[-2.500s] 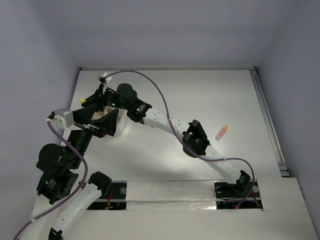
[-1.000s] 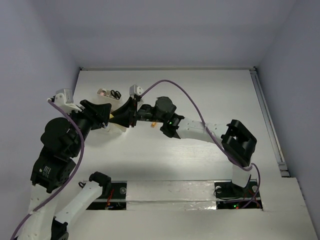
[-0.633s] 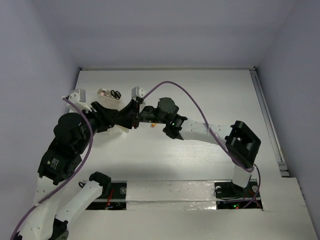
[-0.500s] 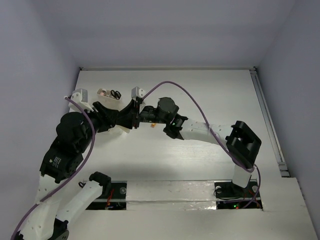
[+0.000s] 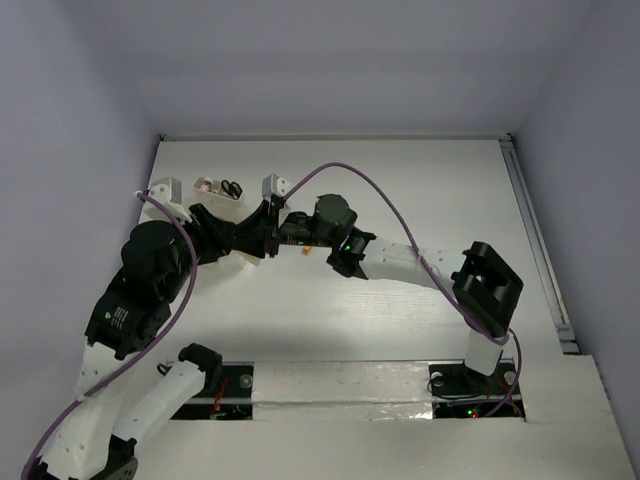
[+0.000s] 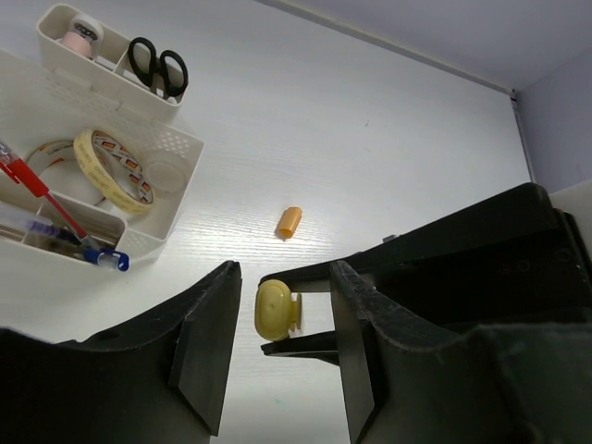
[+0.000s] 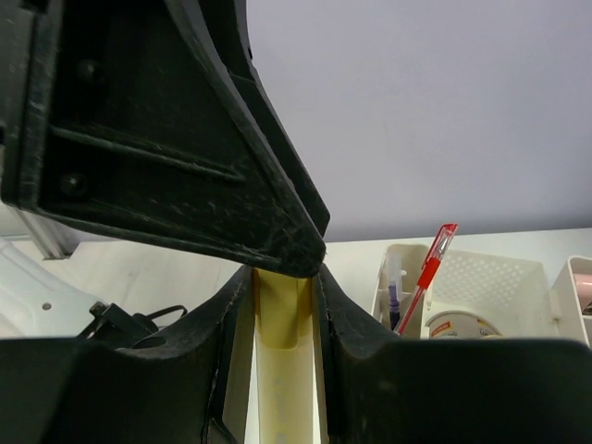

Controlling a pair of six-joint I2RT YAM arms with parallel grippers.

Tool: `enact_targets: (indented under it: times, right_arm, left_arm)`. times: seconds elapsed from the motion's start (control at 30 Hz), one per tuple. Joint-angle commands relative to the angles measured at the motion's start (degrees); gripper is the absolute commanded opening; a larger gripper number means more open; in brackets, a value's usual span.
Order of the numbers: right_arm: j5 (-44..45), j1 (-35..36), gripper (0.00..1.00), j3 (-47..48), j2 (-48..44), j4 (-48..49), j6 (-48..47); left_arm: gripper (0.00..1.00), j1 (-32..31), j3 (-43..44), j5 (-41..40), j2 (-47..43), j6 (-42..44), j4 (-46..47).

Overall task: Sort the stationery into containers
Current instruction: Place the pen in the storage box.

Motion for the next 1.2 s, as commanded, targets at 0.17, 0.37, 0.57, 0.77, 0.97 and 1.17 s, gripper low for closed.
enact_targets:
  times: [0.17, 0.37, 0.57, 0.77, 0.97, 1.17]
  right_arm:
    - [-0.04, 0.25, 0.0, 0.07, -2.25, 4.33, -1.28]
    - [0.75, 0.25, 0.0, -0.2, -2.34, 4.94, -1.54]
    - [2.51, 0.25, 0.0, -1.51, -3.92, 5.64, -2.24]
    - [3.04, 0.25, 0.0, -2.39, -5.41, 5.73, -2.95]
    - [3.3, 0.25, 0.0, -3.71, -6.38, 6.43, -2.95]
    - [5.67, 0.25, 0.0, -5.91, -7.87, 8.19, -3.21]
  left_arm:
    - [0.35, 0.17, -1.6, -0.08, 1.93, 1.89, 0.75]
    - [0.23, 0.17, -2.04, 4.49, 2.37, 1.36, 2.08]
    - [0.34, 0.17, -2.22, 5.2, 2.19, 1.36, 1.29]
    - [0.37, 0.17, -2.31, 4.06, 2.54, 1.62, 0.33]
    - [0.36, 0.17, -3.01, 4.06, 3.25, 1.71, 1.02]
    - [0.34, 0.17, -3.71, 5.11, 3.43, 0.75, 2.42]
